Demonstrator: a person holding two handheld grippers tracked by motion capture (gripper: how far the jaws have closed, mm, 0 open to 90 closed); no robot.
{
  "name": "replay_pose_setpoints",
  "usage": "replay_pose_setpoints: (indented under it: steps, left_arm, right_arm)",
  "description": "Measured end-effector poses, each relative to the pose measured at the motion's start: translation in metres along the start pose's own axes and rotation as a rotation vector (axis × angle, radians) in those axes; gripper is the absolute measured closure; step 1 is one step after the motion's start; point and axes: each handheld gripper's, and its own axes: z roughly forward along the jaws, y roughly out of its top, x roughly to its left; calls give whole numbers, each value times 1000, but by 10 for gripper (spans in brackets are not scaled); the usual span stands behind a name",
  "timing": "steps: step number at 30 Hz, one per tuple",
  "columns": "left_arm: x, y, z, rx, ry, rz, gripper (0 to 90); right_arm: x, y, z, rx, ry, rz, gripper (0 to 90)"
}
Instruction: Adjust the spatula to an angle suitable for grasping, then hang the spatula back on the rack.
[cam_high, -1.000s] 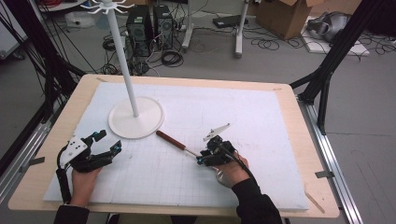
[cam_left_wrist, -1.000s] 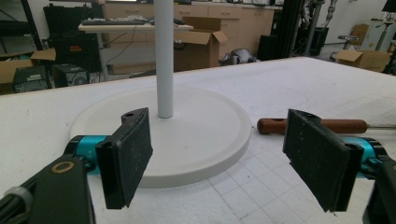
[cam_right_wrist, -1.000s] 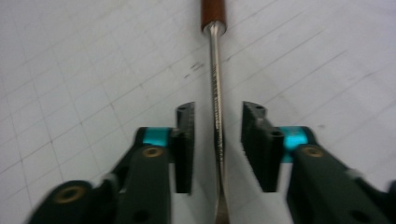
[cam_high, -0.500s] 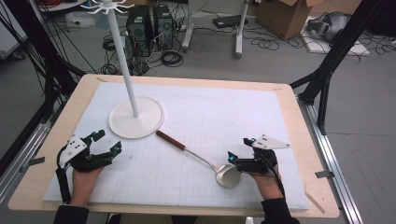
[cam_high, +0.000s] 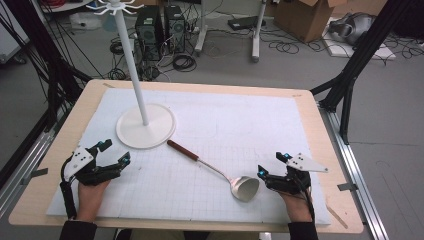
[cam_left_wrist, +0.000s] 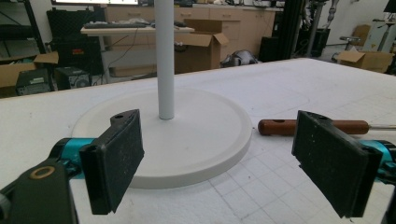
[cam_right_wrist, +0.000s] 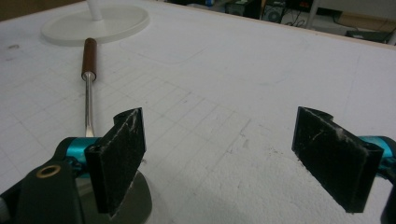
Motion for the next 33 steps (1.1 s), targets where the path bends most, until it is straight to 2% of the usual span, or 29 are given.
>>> replay_pose_setpoints:
  steps: [3,4,6,9,10,12,13,14,18,20,22,23,24,26,27,30,33]
  left_arm:
    - [0,0,0,-2,3,0,170]
    - [0,0,0,1,3,0,171]
    - [0,0,0,2,4,0,171]
    - [0,0,1,0,7,-2,174]
    - [0,0,0,2,6,-2,174]
    - [0,0,1,3,6,-3,177]
    - [0,0,1,3,6,-4,177]
    - [0,0,1,3,6,-3,178]
    - [0,0,1,2,6,0,179]
    - [0,0,1,3,6,0,180]
    - [-1,0,1,3,7,4,180]
    - [-1,0,1,5,9,4,180]
    - [-1,0,1,6,9,2,180]
    - [-1,0,1,6,10,3,181]
    - [-1,0,1,7,10,2,181]
    - [-1,0,1,7,10,2,180]
    - [-1,0,1,7,9,3,181]
  right_arm:
    - [1,1,0,-9,4,-13,163]
    - [3,2,1,3,21,-22,163]
    - [3,3,2,6,20,-28,163]
    - [11,8,6,26,67,-39,163]
    - [11,8,6,26,67,-39,163]
    - [19,15,11,33,97,-71,171]
    - [19,15,11,33,97,-71,171]
    - [22,17,13,40,118,-67,185]
    - [35,28,25,64,175,-119,218]
    - [46,36,35,103,204,-157,264]
    - [48,37,38,115,215,-158,274]
    - [55,40,47,155,236,-186,315]
    - [55,40,47,155,236,-186,315]
    - [62,41,59,208,253,-203,338]
    - [62,41,59,208,253,-203,338]
    - [69,41,74,296,267,-216,368]
    - [72,42,79,319,280,-229,389]
